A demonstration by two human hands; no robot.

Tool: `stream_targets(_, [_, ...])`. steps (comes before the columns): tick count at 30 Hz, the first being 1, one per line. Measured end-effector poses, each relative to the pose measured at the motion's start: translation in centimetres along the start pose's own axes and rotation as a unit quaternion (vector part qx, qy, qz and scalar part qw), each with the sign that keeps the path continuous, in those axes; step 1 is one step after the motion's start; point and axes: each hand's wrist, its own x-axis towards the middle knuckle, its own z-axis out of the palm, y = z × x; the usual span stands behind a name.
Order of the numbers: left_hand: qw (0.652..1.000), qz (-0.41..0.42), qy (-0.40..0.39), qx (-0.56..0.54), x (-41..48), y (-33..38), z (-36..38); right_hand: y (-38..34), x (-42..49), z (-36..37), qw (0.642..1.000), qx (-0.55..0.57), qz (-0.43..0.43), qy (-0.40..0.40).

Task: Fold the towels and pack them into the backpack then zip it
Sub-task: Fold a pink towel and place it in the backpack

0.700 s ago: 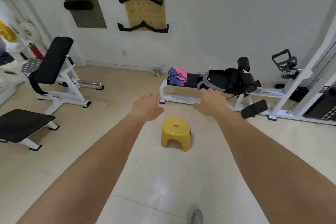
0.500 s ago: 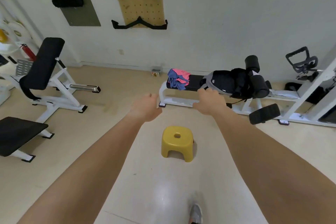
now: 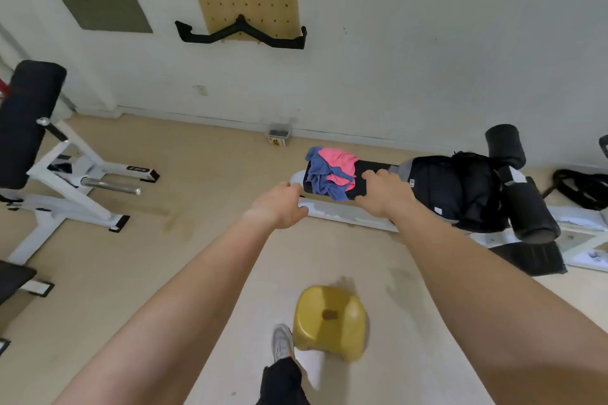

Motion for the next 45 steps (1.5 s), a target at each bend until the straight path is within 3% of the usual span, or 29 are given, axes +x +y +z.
stream_targets(9, [0.995, 0.032, -0.091, -0.007, 23.0, -2.6, -3.8, 0.5, 19.8, 0.4, 0.996, 0.041, 0.055, -0.054])
stream_targets(15, [0.995, 0.007, -0.104, -0.011, 37.0, -1.1, -1.0, 5.9, 34.1, 3.1, 0.994, 0.050, 0.025, -0.093])
stream_targets(19, [0.997, -0.005, -0.070, -0.009, 47.5, -0.1, 4.5, 9.9, 44.3, 9.1, 0.993, 0.046, -0.021, -0.111])
stream_targets(24, [0.997, 0.066, -0.004, 0.043, 60.9, -2.1, 14.9, 13.8, 55.9, 22.4, 0.992, 0.052, -0.028, -0.116])
stream_targets(27, [0.992, 0.108, 0.062, -0.016, 68.8, -4.3, 19.5, 15.9, 62.5, 29.8, 0.995, 0.071, -0.023, -0.060])
stream_targets(31, [0.984, 0.129, 0.126, 0.004, 75.9, -6.5, 21.7, 17.1, 69.2, 34.4, 0.997, 0.077, -0.014, 0.029])
stream_targets(36, [0.968, 0.146, 0.192, -0.066, 76.1, -7.0, 23.2, 17.1, 68.4, 35.8, 0.982, 0.141, -0.022, 0.122])
stream_targets(45, [0.956, 0.183, 0.198, -0.119, 66.7, -9.4, 23.0, 11.8, 57.6, 34.0, 0.954, 0.214, -0.142, 0.155])
